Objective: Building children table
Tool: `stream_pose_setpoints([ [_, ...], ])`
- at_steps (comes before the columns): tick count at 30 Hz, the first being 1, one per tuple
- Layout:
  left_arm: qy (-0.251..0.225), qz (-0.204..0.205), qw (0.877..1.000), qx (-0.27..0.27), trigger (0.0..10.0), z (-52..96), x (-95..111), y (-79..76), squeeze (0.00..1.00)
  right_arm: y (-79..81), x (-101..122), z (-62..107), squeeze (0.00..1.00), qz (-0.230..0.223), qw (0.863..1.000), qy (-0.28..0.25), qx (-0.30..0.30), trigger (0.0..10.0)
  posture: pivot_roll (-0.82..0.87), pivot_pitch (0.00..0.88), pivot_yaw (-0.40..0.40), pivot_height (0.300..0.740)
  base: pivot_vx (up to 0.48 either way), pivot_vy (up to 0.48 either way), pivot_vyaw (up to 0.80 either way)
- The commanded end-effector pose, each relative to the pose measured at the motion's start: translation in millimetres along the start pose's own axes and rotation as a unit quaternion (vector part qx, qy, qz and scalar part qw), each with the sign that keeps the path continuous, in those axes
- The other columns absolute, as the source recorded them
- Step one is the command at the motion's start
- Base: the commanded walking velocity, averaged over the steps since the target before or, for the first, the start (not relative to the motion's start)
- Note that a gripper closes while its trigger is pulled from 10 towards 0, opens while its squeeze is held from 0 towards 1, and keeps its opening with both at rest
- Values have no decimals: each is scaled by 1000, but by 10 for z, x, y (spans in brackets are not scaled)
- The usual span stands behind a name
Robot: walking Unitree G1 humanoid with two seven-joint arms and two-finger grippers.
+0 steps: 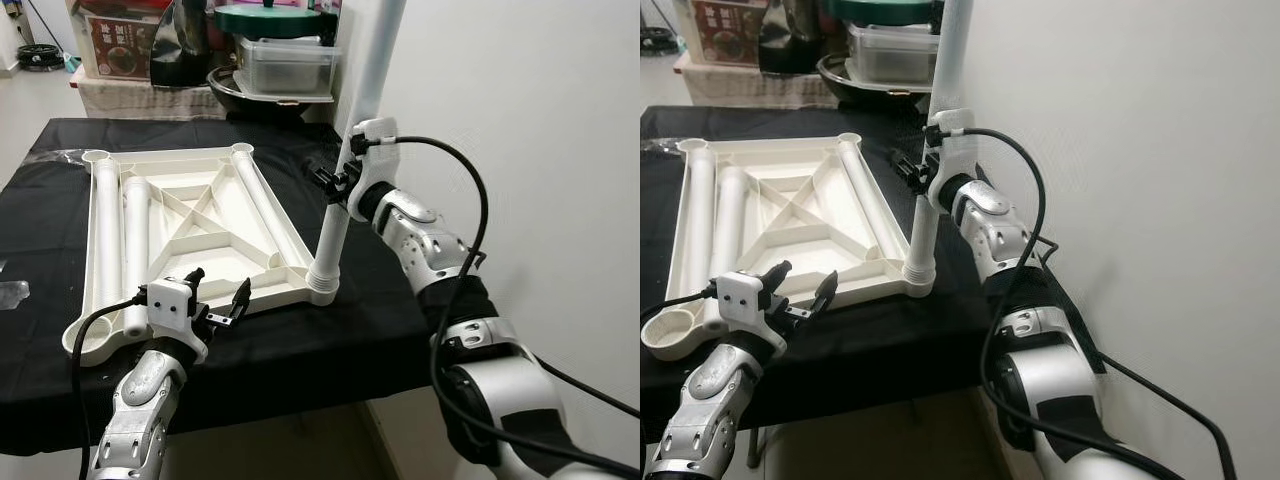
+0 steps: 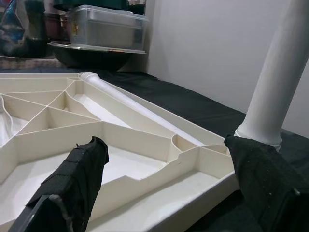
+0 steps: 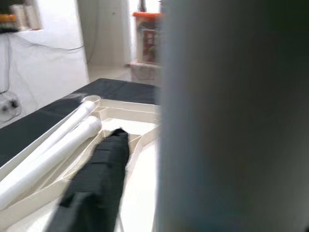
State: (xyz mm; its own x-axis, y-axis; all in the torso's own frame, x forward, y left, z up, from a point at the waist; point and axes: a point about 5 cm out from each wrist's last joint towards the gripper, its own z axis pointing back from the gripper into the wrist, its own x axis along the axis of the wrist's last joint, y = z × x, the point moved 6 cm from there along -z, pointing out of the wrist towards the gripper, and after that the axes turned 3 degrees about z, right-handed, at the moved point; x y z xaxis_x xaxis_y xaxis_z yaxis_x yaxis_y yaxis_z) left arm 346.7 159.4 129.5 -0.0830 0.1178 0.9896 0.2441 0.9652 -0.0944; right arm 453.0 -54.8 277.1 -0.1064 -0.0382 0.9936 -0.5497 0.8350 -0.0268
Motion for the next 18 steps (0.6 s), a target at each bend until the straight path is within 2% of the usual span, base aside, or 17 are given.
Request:
stream_pose_setpoints([
  [1, 6, -3, 1000, -4, 10000, 7, -35, -12, 0, 19, 48, -4, 0, 9, 1000, -7, 20, 3529, 74, 0, -133, 740, 0, 0, 0],
  [2, 6, -4, 1000, -4, 10000, 6, -34, -10, 0, 14, 36, 0, 0, 12, 1000, -4, 28, 1843, 75, 0, -133, 740, 0, 0, 0],
  [3, 6, -4, 1000, -4, 10000, 6, -34, -10, 0, 14, 36, 0, 0, 12, 1000, -4, 28, 1843, 75, 0, -133, 740, 0, 0, 0],
  [4, 6, -4, 1000, -3, 10000, 6, -33, -8, 0, 0, 15, 5, 0, 16, 999, 3, 35, 0, 80, 0, -136, 740, 0, 0, 0],
  [10, 7, -4, 1000, -2, 10000, 14, -40, -6, 0, -56, -13, 15, 0, 19, 999, 12, 41, 0, 82, 0, -137, 740, 0, 0, 0],
  [15, 7, -3, 1000, -2, 10000, 20, -43, -10, 0, -109, -85, 11, 0, 8, 999, 22, 22, 0, 82, 0, -138, 740, 0, 0, 0],
  [16, 7, -3, 1000, -2, 10000, 24, -44, -8, 0, -147, -182, -4, 0, -5, 999, 35, -16, 0, 80, 0, -139, 740, 0, 0, 0],
  [17, 7, -3, 1000, -2, 10000, 24, -44, -8, 0, -147, -182, -4, 0, -5, 999, 35, -16, 0, 80, 0, -139, 740, 0, 0, 0],
  [18, 7, -3, 1000, -1, 10000, 27, -41, -6, 0, -220, -313, -5, 0, -31, 995, 56, -73, 0, 79, 0, -138, 740, 0, 0, 0],
])
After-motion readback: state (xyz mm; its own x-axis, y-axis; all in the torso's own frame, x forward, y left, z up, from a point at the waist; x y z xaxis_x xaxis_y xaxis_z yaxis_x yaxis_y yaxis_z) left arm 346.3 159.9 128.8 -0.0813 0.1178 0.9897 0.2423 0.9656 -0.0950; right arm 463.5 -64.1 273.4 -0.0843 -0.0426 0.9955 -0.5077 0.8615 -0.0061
